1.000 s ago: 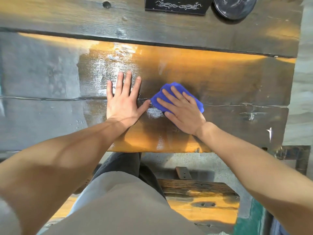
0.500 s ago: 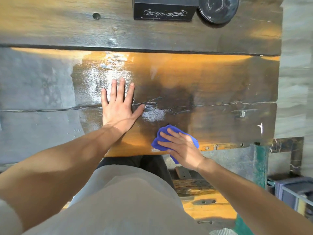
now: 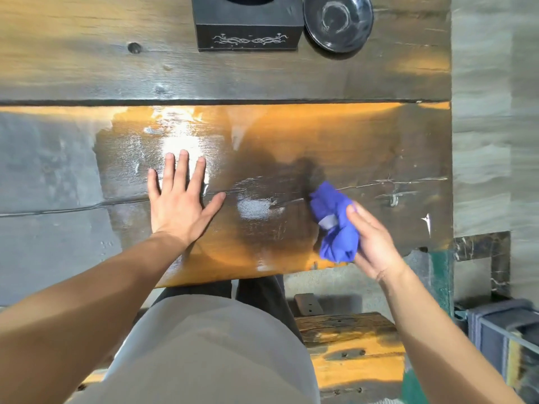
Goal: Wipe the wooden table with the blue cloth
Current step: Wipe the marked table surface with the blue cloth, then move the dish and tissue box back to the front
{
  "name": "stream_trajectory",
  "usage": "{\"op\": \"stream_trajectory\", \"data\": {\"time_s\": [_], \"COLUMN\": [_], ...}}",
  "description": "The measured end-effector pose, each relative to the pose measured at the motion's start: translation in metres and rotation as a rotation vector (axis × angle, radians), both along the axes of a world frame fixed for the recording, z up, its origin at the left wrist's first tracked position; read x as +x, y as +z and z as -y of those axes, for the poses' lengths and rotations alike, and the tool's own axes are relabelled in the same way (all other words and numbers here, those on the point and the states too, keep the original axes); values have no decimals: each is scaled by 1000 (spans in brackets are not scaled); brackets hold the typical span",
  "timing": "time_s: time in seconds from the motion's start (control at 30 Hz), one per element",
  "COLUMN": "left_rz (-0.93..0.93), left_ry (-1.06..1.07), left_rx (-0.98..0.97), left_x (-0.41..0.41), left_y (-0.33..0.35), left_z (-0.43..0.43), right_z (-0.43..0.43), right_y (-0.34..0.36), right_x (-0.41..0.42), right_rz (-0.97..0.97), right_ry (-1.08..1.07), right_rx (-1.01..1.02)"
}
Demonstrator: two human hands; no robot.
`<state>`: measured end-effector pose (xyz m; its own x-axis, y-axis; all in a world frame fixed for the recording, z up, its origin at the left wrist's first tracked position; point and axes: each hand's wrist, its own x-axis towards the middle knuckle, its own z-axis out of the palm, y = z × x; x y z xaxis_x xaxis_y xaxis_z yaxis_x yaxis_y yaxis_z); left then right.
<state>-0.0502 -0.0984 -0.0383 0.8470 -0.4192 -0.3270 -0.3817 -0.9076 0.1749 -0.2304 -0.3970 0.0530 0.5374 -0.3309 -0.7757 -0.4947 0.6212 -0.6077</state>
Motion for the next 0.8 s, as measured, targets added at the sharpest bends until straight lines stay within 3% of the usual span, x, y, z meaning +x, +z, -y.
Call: {"op": "stream_trajectory", "data": {"time_s": [0.1,0.17,0.23,0.3,0.37,0.47,0.57,0.67,0.8], "left_rz": [19,26,32,37,44,56,65,73,93], "left_ry": [6,3,5,11,15,23,29,25,30], "left_rx": [-12,-13,-10,-7,-8,-15,-21,-14,-21], "left_x": [-1,-1,-2,-2,-3,-4,-5,-4,-4], "left_y": [-1,-1,-2,-3,-3,-4,-4,-5,-6], "left_z": [0,0,0,0,0,1,2,2,3], "right_z": [40,65,86,94,91,85,87,98,130], "right_y": [-1,-13,-37,-61,-78,-85,-76,-63,-49], "right_x": [33,52,65,72,73,70,74,103,183], "right_rz": [70,8,-127,-293,-402,-426,-406,-241,-130], "right_ry": [88,217,464,769,961,965,852,632,326], "right_rx": [-386,-727,-1048,-1232,-1282,-1295,-1337,-1354,-1076]}}
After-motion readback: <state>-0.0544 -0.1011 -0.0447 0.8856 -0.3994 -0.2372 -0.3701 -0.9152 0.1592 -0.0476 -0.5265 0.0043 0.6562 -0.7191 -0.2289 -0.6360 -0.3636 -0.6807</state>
